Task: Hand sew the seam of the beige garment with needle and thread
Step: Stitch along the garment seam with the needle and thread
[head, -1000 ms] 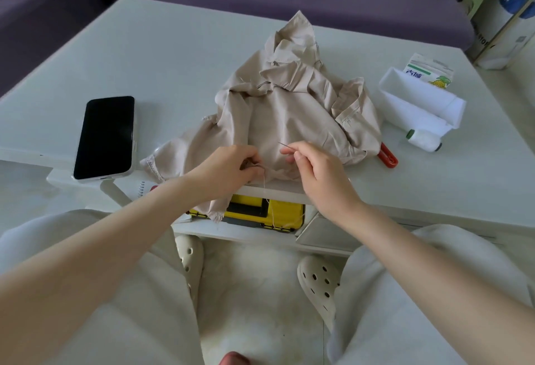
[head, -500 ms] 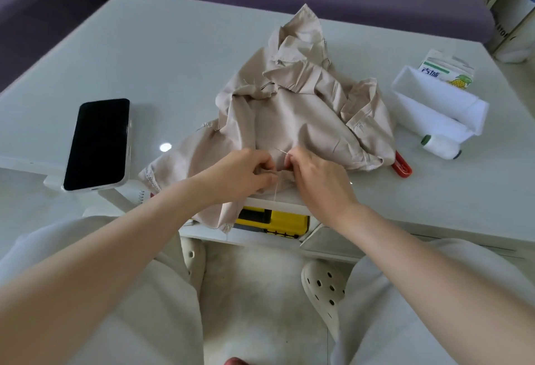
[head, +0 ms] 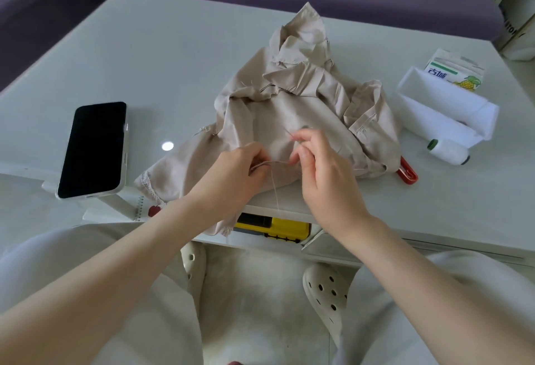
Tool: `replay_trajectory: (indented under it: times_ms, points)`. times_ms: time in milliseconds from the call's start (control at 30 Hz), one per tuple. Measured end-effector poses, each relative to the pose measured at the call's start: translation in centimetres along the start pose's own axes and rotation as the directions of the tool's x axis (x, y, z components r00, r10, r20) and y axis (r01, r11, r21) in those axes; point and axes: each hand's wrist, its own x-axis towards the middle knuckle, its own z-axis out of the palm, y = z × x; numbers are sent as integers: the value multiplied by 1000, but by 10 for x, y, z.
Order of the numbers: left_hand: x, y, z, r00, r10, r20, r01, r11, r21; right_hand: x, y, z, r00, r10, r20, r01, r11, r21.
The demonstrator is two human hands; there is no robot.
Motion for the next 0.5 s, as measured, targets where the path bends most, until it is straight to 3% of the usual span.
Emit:
replay_trajectory:
  times_ms: [67,233,500]
  points:
    - [1,-1,-1,1000,-20,-9,20,1000,10,-4,-5,1,1000,0,27,-1,1000,23]
    - [3,-1,-7,998,-57,2,56,998,39,-10,-8,1,996,-61,60,68,992,-108]
    - [3,-3,-10,995,-97,-20,97,995,0,-14,-8,0,986,15,164,15,984,-180]
